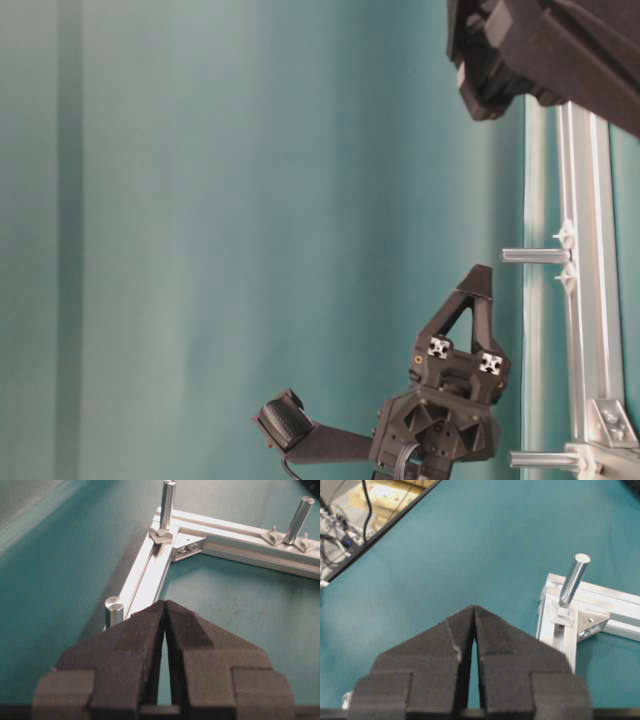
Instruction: Move the cable alternately left and right between 8 pins so it hooks onto each one.
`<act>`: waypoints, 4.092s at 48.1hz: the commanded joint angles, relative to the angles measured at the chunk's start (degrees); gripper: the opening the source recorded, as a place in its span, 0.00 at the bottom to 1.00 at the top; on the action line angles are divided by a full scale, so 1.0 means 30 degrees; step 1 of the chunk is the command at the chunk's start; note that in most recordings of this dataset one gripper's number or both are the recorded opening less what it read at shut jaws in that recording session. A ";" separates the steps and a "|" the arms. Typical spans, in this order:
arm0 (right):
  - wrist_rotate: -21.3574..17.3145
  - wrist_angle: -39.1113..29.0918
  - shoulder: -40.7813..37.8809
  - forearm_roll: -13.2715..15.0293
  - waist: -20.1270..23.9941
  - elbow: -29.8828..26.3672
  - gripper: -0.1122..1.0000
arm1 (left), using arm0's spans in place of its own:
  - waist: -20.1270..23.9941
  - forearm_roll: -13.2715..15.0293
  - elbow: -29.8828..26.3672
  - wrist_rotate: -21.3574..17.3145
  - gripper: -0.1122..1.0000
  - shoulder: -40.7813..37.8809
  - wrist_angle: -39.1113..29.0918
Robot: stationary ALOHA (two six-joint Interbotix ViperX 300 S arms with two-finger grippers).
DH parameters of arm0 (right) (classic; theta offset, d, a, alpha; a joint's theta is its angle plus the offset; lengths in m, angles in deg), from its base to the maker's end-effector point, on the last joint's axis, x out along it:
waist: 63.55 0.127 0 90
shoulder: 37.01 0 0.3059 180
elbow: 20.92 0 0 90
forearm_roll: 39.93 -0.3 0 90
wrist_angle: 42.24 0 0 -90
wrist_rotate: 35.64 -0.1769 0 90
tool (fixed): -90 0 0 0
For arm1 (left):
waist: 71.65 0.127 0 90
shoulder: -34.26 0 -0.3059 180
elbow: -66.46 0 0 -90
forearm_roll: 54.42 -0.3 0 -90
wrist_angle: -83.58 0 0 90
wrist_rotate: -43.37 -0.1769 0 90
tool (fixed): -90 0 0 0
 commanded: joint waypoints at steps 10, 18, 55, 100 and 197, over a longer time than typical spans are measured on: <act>-0.0791 -0.5918 0.1904 0.0322 0.0967 -0.1670 0.10 | -0.1641 -0.0820 -0.0352 -0.0352 0.16 0.3984 -0.3779; -0.0850 -1.1016 0.2725 0.0527 0.1846 -0.2637 0.10 | -0.2402 -0.0820 0.0381 -0.0439 0.16 0.7002 -0.6152; -0.2783 -1.2979 -0.0732 0.0762 0.4189 -0.4043 0.68 | -0.3281 -0.0791 0.4424 -0.0381 0.70 1.3271 -0.8965; -0.2988 -1.5234 -0.0469 0.0762 0.4014 -0.4219 0.27 | -0.4658 -0.0791 0.5068 -0.0352 0.70 1.4561 -1.0195; -2.6748 -2.3408 -0.0439 1.0869 -0.1348 -1.0020 0.27 | -0.5391 -0.1055 0.9053 -0.0645 0.69 2.4756 -1.7256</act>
